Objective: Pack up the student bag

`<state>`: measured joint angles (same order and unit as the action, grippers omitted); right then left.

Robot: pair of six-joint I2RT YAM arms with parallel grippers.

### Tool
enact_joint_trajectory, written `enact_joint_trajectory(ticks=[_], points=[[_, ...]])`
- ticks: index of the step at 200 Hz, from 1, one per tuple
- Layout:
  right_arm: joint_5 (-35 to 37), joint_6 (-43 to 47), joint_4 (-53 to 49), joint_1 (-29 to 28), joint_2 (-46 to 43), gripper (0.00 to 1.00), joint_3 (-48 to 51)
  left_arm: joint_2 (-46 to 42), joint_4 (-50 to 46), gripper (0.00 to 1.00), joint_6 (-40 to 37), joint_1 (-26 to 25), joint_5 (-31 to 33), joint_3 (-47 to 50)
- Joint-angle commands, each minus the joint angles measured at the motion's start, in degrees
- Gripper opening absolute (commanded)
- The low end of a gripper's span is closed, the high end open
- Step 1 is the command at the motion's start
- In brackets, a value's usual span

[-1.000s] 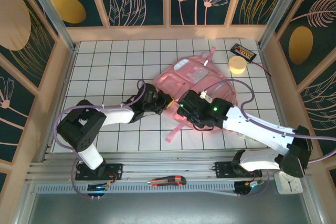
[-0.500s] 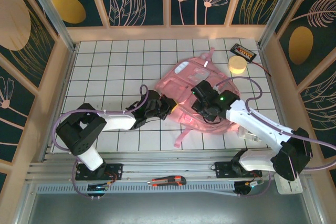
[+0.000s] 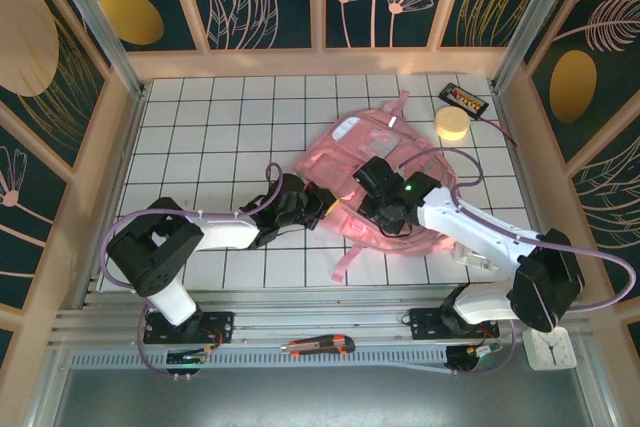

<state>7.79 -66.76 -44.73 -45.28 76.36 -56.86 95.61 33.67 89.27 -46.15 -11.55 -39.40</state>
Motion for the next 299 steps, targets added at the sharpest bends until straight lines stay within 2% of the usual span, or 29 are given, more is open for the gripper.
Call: enact_joint_trajectory(ticks=[1, 50, 153, 201, 234, 265, 299], points=[[-0.1, -2.2, 1.1, -2.3, 1.2, 0.43, -1.5, -1.8, 5.3, 0.0, 0.7, -1.1, -3.5, 0.5], [-0.8, -5.4, 1.1, -3.9, -0.5, 0.43, 1.9, -1.8, 6.0, 0.0, 1.0, -1.2, -3.8, 1.2], [-0.5, -0.9, 2.4, 4.0, -1.5, 0.39, 4.4, -1.7, 6.8, 0.0, 0.9, -1.1, -4.8, 2.0], [-2.6, 0.4, 4.7, 4.2, 0.9, 0.26, 4.7, -1.7, 6.9, 0.0, 1.2, -1.2, -4.7, 2.3], [-2.8, 0.4, 4.1, 4.2, -0.1, 0.0, 4.9, -2.2, 6.2, 0.0, 0.9, -1.1, -4.2, 2.5], [-2.3, 1.9, -0.4, 4.1, -2.5, 0.0, 3.6, -4.0, 0.8, 0.0, -1.8, 0.6, -3.4, 2.6], [-3.2, 5.0, -5.4, 4.3, -5.6, 0.0, 4.6, -8.3, -6.0, 0.0, -7.2, 9.2, -3.9, 5.0]])
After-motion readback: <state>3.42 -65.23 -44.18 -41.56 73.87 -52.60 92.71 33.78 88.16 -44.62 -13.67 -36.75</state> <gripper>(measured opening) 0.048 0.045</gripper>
